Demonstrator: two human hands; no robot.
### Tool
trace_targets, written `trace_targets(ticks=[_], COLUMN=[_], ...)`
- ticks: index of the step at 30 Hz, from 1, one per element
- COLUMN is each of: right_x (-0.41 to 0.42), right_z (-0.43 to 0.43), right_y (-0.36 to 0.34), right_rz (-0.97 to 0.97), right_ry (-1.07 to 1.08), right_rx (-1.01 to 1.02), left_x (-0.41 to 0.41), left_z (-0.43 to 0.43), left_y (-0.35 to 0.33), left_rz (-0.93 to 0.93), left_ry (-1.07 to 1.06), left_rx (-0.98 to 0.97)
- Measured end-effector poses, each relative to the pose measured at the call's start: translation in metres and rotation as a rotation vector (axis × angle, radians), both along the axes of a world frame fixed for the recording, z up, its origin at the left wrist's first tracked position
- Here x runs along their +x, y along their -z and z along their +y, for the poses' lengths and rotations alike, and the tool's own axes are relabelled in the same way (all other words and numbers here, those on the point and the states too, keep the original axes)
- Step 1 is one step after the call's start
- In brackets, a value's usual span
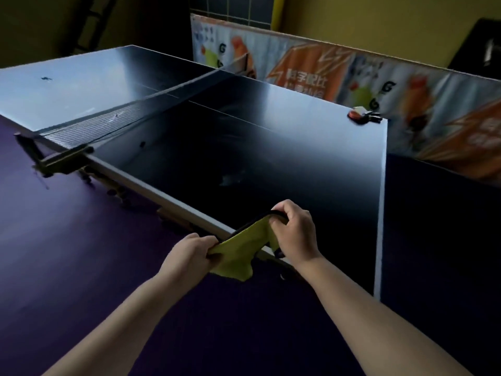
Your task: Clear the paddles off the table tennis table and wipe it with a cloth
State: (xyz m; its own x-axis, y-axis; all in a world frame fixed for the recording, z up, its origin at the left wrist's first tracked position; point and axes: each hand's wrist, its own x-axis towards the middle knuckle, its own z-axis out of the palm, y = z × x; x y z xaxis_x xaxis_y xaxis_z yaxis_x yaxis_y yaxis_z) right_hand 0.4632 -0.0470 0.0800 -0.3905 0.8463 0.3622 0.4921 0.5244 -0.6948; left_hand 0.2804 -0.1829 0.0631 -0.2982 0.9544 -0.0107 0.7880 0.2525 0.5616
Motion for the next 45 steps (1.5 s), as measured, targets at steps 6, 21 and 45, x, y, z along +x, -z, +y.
trace_targets(ticks=[6, 21, 45], right_x=[0.055, 0.086, 0.094], right_z=[0.059, 0.204, 0.185], right_y=[0.003, -0.004, 0.115], right_rz=[0.008, -0.181, -0.675], right_ry=[0.196, 0.817, 0.468], right_rx=[0.026, -0.148, -0.911], left_x=[-0.012, -0.062, -0.09], left_z=[0.066, 0.292, 0.335], left_y=[0.01, -0.022, 0.118], left_rz=[0.089, -0.082, 0.082], left_ry=[0.13, 0.166, 0.669], left_rx=[-0.13, 0.19, -0.495])
